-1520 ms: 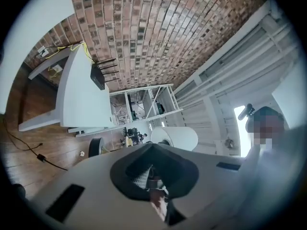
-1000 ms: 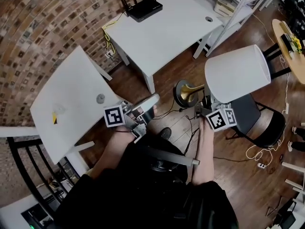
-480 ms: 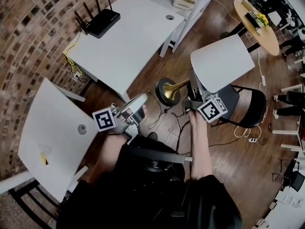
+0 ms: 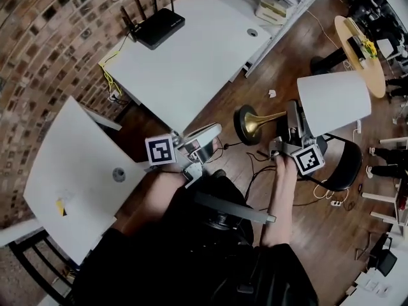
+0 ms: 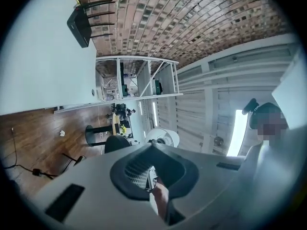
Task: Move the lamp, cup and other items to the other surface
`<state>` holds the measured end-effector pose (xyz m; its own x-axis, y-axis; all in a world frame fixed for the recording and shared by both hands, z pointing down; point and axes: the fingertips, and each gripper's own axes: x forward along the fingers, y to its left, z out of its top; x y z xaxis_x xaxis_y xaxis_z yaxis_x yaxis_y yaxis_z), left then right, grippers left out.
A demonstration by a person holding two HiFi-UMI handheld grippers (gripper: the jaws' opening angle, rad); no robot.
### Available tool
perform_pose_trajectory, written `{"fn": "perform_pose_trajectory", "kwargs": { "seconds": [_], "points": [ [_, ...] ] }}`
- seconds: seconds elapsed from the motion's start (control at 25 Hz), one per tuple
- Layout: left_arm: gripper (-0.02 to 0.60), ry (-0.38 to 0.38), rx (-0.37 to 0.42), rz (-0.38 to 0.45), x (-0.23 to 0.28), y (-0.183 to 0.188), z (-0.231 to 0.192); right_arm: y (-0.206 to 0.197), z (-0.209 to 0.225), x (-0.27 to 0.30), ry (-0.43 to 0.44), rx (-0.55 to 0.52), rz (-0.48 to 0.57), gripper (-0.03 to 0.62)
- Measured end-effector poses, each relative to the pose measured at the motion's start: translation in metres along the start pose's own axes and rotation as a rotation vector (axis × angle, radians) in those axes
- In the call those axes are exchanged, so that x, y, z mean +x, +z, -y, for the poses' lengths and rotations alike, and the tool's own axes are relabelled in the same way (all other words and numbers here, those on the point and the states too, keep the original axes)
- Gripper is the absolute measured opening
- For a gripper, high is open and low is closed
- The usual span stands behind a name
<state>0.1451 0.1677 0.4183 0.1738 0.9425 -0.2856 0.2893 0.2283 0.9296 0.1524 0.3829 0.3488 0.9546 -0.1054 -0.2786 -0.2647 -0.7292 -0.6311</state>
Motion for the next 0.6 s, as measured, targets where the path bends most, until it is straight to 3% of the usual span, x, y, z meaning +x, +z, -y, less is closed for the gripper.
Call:
{"fn": "perform_pose_trajectory", "kwargs": {
  "seconds": [0.28, 0.6],
  "points": [
    [0.002, 0.050, 0.020, 0.040, 0.039, 0.011, -0.026, 0.021, 0.059, 0.013, 0.006, 0.042, -0.004, 0.067],
    [0.002, 0.139, 0.050, 0.097, 0.144, 0.000, -0.056, 0.074, 0.145, 0.041, 0.078, 0.076, -0.065, 0.067]
  ]
}}
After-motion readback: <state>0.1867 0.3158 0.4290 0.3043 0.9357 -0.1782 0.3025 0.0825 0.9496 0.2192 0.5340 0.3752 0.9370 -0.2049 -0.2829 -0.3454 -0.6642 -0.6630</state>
